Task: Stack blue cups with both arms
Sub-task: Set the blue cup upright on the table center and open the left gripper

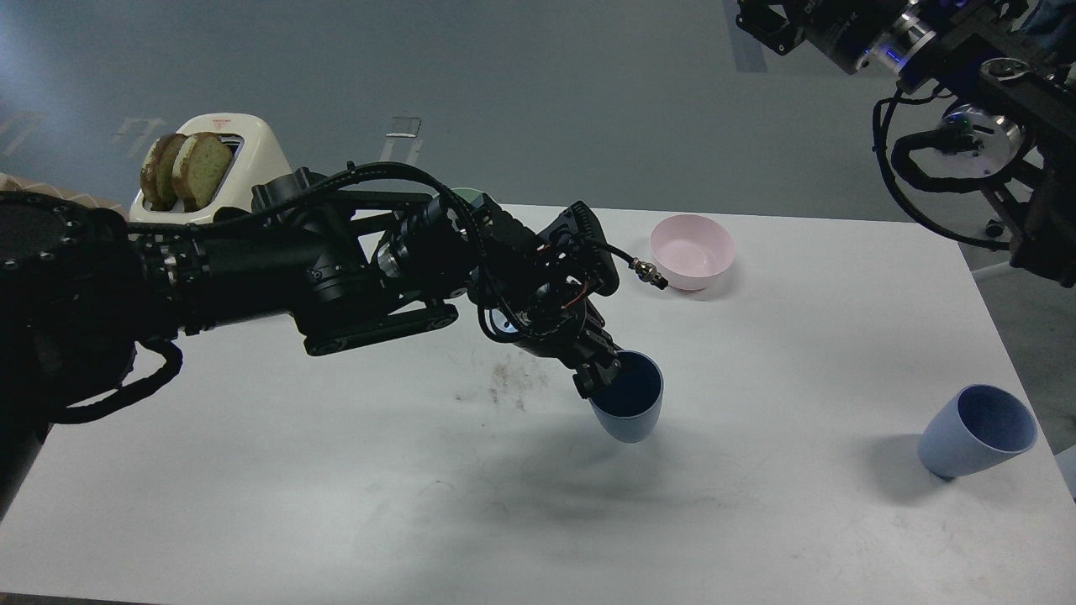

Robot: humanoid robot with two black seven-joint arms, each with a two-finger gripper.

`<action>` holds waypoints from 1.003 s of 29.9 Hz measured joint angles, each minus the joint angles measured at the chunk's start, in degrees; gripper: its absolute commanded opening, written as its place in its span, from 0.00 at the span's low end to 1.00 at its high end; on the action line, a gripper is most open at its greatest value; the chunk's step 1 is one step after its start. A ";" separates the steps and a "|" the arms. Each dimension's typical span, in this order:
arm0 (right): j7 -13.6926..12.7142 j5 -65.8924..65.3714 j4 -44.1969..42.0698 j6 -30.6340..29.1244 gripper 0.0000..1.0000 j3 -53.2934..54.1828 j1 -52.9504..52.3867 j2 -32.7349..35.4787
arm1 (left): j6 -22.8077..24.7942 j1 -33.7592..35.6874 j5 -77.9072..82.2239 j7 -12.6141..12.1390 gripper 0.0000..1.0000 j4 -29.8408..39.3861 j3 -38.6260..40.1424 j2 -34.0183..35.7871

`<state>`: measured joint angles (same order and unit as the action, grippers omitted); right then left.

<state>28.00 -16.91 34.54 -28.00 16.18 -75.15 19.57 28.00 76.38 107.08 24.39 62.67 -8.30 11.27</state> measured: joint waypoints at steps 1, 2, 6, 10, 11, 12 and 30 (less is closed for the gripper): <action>0.00 0.00 0.00 0.00 1.00 0.00 0.02 -0.01 | 0.00 0.17 0.00 0.02 0.00 -0.01 -0.41 0.00; 0.00 -0.01 0.00 0.00 1.00 0.00 0.07 -0.06 | 0.00 0.30 0.00 0.06 0.00 -0.02 -0.65 0.00; 0.00 -0.04 0.00 0.00 1.00 -0.06 0.32 -0.14 | 0.00 0.41 -0.07 0.16 0.09 -0.01 -0.91 -0.06; 0.00 -0.03 0.12 0.00 1.00 -0.59 0.43 -0.11 | 0.00 0.41 -0.16 0.35 0.21 0.08 -0.92 -0.10; 0.00 0.01 0.18 0.00 1.00 -0.66 0.44 -0.04 | 0.00 0.40 -0.20 0.38 0.24 0.07 -0.93 -0.10; 0.00 0.06 0.21 0.00 1.00 -0.68 0.44 0.04 | 0.00 0.39 -0.24 0.41 0.26 0.07 -0.93 -0.10; 0.00 0.21 0.54 0.00 1.00 -0.80 0.70 1.07 | 0.00 1.06 -1.73 0.70 0.79 1.31 0.14 1.99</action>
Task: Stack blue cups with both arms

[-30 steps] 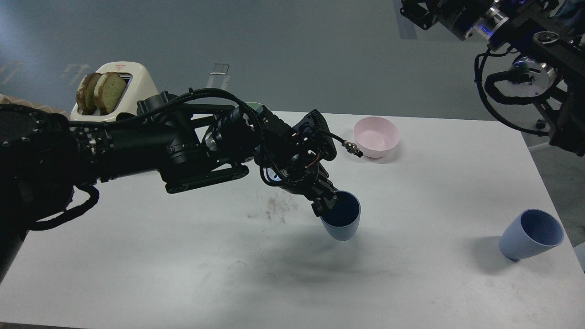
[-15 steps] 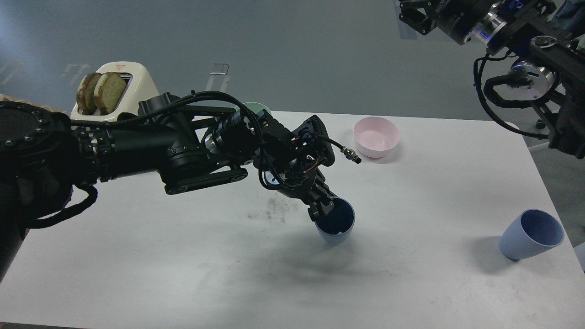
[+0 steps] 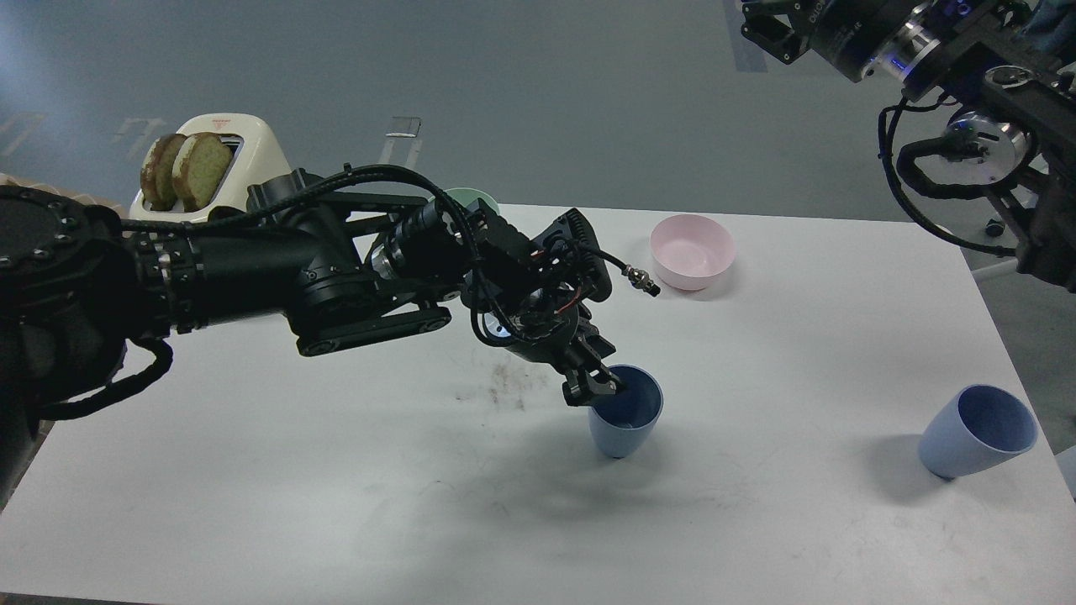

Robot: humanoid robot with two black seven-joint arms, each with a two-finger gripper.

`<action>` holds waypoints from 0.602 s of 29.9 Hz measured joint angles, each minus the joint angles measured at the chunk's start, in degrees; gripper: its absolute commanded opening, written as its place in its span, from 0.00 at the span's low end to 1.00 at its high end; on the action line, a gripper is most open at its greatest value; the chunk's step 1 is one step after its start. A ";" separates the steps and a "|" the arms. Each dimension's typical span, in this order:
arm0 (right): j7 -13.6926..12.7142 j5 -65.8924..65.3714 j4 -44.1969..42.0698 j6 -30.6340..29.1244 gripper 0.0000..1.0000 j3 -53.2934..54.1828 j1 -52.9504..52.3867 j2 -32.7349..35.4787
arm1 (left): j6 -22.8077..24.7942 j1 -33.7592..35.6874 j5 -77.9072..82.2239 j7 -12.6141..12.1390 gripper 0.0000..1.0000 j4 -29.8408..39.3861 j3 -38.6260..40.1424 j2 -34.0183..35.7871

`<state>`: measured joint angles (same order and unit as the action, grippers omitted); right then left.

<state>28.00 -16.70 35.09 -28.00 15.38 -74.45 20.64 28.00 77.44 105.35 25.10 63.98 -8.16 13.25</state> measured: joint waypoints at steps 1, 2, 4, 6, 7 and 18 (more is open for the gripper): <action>0.00 0.00 -0.01 0.00 1.00 0.00 0.05 0.23 | 0.00 0.51 -0.79 0.01 0.83 0.31 0.22 0.49; 0.00 0.00 -0.01 0.00 1.00 -0.01 0.11 0.48 | 0.00 1.10 -1.91 0.00 0.85 0.71 0.43 0.98; 0.00 0.00 0.01 0.00 1.00 -0.23 0.34 1.25 | 0.00 3.13 -5.79 0.01 0.91 1.96 1.10 2.75; 0.00 0.01 0.15 0.00 1.00 -0.74 0.46 1.99 | 0.00 4.76 -9.34 0.00 0.95 2.97 1.94 4.66; 0.00 0.02 0.31 0.00 1.00 -1.07 0.50 2.47 | 0.00 5.60 -11.50 -0.02 0.96 3.48 2.76 5.93; 0.00 -2.04 8.64 -0.01 1.00 -8.53 -1.02 15.11 | 0.00 4.38 -39.47 -0.78 0.98 1.54 19.66 19.19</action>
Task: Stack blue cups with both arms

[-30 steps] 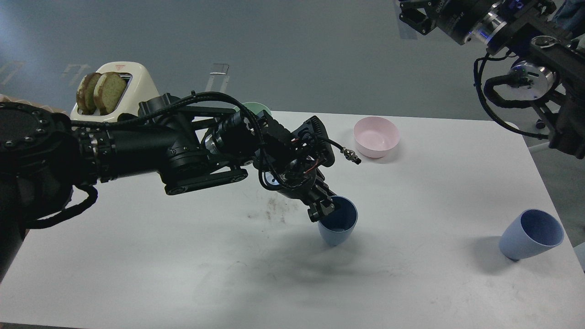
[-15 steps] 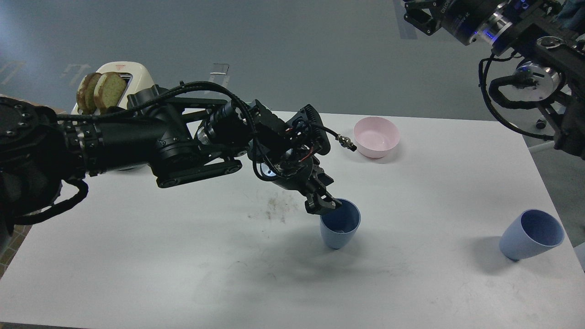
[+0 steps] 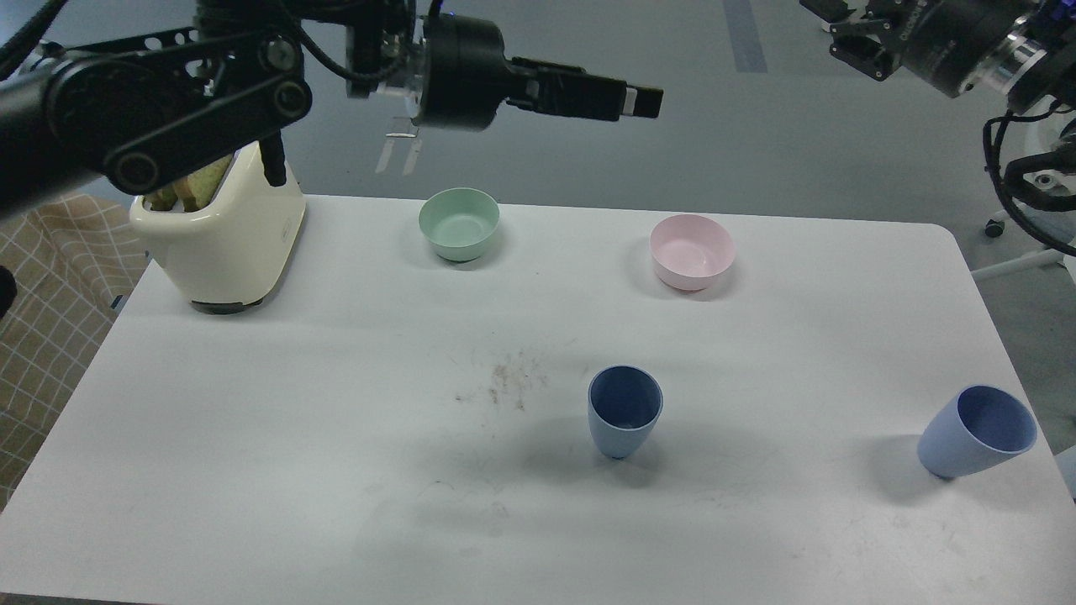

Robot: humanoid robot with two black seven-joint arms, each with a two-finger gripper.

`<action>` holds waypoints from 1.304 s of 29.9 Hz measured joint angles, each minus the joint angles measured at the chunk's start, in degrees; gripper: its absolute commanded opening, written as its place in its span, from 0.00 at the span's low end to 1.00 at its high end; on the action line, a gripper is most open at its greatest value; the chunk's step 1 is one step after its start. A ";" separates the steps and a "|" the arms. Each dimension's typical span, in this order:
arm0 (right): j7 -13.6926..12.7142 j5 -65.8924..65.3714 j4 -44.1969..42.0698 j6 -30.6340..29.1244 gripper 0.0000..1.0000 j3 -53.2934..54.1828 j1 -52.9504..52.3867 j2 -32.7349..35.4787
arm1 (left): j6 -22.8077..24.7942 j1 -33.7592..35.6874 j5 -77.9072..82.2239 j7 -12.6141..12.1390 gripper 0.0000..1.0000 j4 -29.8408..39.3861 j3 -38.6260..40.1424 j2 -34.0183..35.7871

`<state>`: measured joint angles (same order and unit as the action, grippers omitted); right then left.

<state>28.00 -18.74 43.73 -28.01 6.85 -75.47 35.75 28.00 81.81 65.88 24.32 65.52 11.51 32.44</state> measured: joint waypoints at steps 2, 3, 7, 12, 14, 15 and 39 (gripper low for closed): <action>0.00 -2.27 2.46 0.01 1.00 -2.53 -1.03 3.24 | -0.03 -1.72 -3.54 -0.02 0.98 -1.91 1.92 1.23; 0.00 -3.56 3.58 0.00 1.00 -3.55 -1.52 4.49 | -0.35 -2.35 -4.94 -0.02 0.98 -2.72 2.57 1.57; 0.00 -11.29 9.35 0.00 1.00 -9.01 -3.99 12.72 | -4.98 -5.40 -12.44 -0.02 0.98 -5.40 4.19 3.05; 0.00 -20.78 17.27 0.00 1.00 -11.71 -5.24 23.60 | -8.84 -9.37 -26.20 0.14 0.98 -6.06 4.51 5.31; 0.00 -23.96 19.00 0.00 1.00 -11.90 -5.28 26.70 | -9.60 -10.67 -30.17 0.14 0.98 -6.35 4.51 5.51; 0.00 -25.58 20.04 0.00 1.00 -12.03 -5.27 28.31 | -9.86 -11.18 -31.84 0.14 0.98 -6.52 4.52 5.58; 0.00 -51.93 30.62 0.02 1.00 -14.45 3.85 49.83 | -7.72 -23.46 -43.78 -2.41 0.98 -8.61 16.79 1.01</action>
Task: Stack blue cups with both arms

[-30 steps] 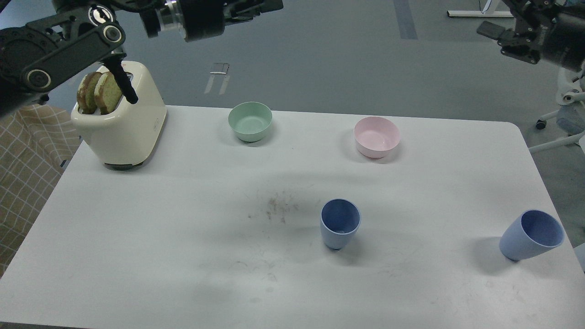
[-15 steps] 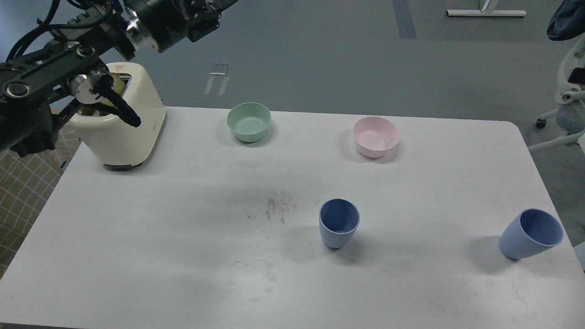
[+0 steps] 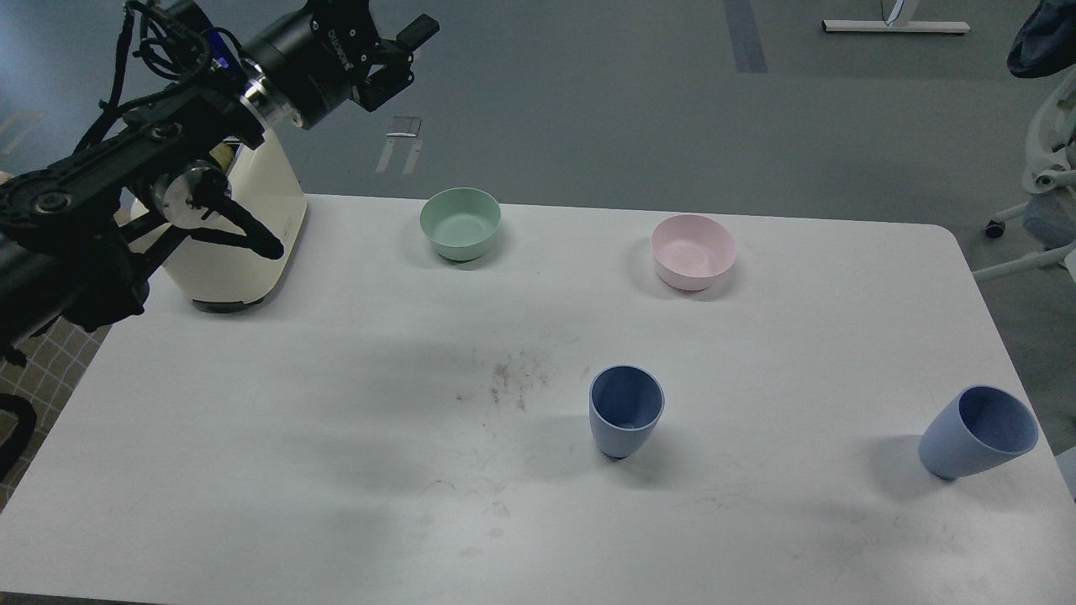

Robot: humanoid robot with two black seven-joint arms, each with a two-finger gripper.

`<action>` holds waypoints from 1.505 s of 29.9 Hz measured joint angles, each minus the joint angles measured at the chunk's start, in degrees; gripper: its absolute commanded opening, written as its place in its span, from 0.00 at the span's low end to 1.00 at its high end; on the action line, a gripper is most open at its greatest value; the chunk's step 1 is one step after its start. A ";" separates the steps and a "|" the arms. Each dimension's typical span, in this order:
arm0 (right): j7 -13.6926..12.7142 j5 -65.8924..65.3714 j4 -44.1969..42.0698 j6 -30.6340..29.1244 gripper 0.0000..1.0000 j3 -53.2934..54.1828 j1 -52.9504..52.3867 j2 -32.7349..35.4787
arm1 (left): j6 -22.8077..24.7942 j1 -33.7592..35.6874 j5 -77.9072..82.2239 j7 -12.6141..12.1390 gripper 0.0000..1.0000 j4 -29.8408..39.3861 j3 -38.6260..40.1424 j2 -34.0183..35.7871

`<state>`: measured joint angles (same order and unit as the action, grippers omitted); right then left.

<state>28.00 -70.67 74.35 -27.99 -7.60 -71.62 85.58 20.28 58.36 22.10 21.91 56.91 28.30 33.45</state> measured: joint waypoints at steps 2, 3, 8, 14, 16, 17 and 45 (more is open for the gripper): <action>0.00 -1.59 0.01 0.00 1.00 0.00 1.18 0.20 | 0.11 -0.04 -0.02 -0.01 0.98 0.05 0.20 -0.18; 0.00 -2.41 0.01 0.00 1.00 0.01 1.72 0.31 | 0.12 -0.06 -0.03 -0.01 0.98 0.05 0.27 -0.28; 0.00 -3.81 -0.07 0.00 1.00 0.05 4.21 0.40 | 0.05 -0.18 -0.04 -0.01 0.98 0.05 0.36 -1.68; 0.00 -4.32 -0.25 -0.03 1.00 0.05 5.68 0.30 | -0.25 -0.33 0.12 -0.01 0.98 -0.11 0.26 -4.07; 0.00 -5.30 -0.29 -0.03 1.00 0.05 6.41 0.29 | -0.37 -0.34 0.24 -0.02 0.98 -0.14 0.09 -4.44; 0.00 -6.05 -0.32 -0.03 1.00 0.05 6.65 0.29 | -0.38 -0.34 0.30 -0.06 0.98 -0.14 -0.02 -4.52; -0.02 -7.37 -10.01 0.86 1.00 -0.05 13.85 -14.60 | -0.33 -0.35 0.74 -0.11 0.98 -1.34 -0.03 -9.06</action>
<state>27.99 -78.04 64.34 -27.13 -7.64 -57.77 70.98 19.95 58.00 22.84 21.79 55.57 28.27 24.40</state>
